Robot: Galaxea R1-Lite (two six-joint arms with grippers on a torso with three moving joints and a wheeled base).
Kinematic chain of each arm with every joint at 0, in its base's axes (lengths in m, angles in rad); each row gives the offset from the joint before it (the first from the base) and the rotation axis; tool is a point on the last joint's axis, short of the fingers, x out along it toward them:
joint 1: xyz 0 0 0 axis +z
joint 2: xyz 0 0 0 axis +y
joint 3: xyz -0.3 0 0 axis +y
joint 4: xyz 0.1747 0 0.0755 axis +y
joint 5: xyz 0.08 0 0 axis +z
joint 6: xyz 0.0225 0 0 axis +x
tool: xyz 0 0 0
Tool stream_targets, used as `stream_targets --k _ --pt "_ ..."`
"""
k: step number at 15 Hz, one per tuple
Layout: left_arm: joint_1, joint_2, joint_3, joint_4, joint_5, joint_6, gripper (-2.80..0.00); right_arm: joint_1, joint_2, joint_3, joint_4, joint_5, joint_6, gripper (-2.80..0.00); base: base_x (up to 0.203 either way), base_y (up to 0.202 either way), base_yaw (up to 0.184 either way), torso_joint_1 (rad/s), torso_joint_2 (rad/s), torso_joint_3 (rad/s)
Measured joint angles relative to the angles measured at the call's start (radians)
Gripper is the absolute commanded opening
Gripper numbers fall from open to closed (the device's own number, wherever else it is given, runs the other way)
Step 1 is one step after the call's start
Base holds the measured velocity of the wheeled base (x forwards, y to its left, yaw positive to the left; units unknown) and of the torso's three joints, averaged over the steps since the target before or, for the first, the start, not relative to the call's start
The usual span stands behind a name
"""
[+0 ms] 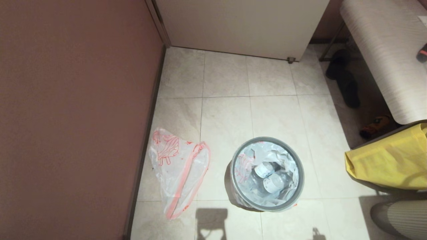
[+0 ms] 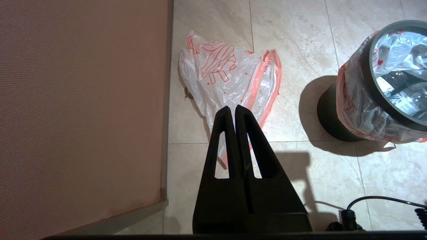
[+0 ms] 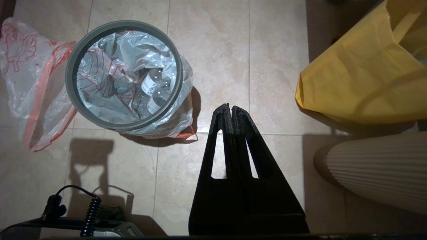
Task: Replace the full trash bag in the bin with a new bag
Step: Place the trash can ring on the floor
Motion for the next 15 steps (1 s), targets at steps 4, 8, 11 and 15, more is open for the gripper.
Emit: stream_targets --k 4,8,11,15 --pt "0.0 0.0 0.0 0.0 0.0 0.0 -2.8 0.004 0.372 -0.124 -0.117 0.051 -0.033 -2.8 0.0 0.0 0.0 0.0 0.0 0.0" --pt "0.0 0.0 0.0 0.0 0.0 0.0 -2.8 0.023 0.826 -0.249 -0.329 0.004 -0.072 -2.8 0.0 0.0 0.0 0.0 0.0 0.0" --pt "0.0 0.0 0.0 0.0 0.0 0.0 -2.8 0.066 1.123 -0.352 -0.424 -0.052 -0.101 -2.8 0.0 0.0 0.0 0.0 0.0 0.0" --pt "0.0 0.0 0.0 0.0 0.0 0.0 -2.8 0.118 1.428 -0.45 -0.505 -0.06 -0.116 -2.8 0.0 0.0 0.0 0.0 0.0 0.0"
